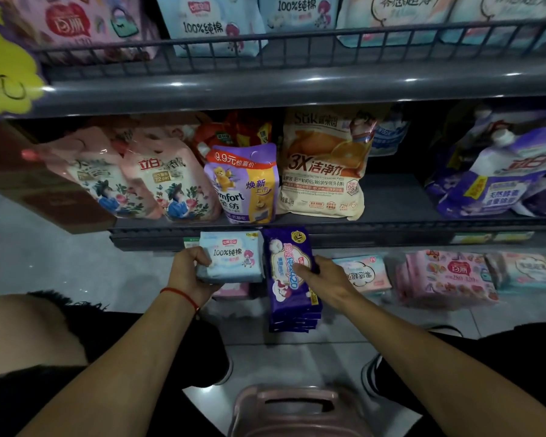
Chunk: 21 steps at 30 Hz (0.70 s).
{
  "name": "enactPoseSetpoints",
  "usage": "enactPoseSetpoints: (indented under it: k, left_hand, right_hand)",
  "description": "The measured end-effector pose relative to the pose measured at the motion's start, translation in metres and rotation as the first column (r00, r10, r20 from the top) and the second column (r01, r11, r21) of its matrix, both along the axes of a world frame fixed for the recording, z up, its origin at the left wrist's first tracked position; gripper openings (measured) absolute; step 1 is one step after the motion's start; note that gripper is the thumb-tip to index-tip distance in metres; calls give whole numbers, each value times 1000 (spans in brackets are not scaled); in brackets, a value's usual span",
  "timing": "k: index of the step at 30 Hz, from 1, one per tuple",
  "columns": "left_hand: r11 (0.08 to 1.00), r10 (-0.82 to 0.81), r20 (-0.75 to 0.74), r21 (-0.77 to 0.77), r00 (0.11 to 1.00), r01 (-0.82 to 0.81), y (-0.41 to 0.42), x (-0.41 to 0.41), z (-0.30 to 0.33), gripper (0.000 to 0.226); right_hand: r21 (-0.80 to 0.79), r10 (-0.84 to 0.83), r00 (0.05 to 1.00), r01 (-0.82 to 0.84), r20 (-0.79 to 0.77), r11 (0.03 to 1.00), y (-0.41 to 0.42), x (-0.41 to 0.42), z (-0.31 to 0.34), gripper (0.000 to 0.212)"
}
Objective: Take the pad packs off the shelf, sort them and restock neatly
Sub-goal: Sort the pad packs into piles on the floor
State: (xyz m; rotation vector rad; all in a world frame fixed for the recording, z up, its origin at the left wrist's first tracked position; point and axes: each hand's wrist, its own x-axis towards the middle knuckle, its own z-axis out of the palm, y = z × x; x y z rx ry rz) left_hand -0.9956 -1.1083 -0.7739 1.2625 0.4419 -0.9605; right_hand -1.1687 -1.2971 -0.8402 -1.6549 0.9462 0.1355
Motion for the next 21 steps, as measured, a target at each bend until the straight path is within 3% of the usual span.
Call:
enactPoseSetpoints:
  k: [10, 13, 16, 18, 21]
  left_hand:
    - [998, -2, 48, -64, 999, 5, -5, -1, 12, 34]
    - [995, -36, 74, -95, 997, 43, -10, -2, 19, 44]
    - [988, -80, 103, -124, 991, 92, -21, -8, 24, 39]
    - [975, -122, 114, -170, 986, 141, -32, -17, 29, 45]
    - [942, -180, 143, -259, 973, 212, -49, -32, 34, 51]
  right_hand:
    - [31, -51, 999, 51, -10, 998, -7, 0, 10, 51]
    - [-141, -72, 996, 79, 58, 987, -11, 2, 14, 51]
    - [-363, -12, 970, 102, 242, 926, -14, 6, 30, 39]
    - [-193, -23, 932, 100, 362, 976, -11, 7, 55, 27]
    - [148, -57, 909, -5, 412, 989, -13, 2, 76, 23]
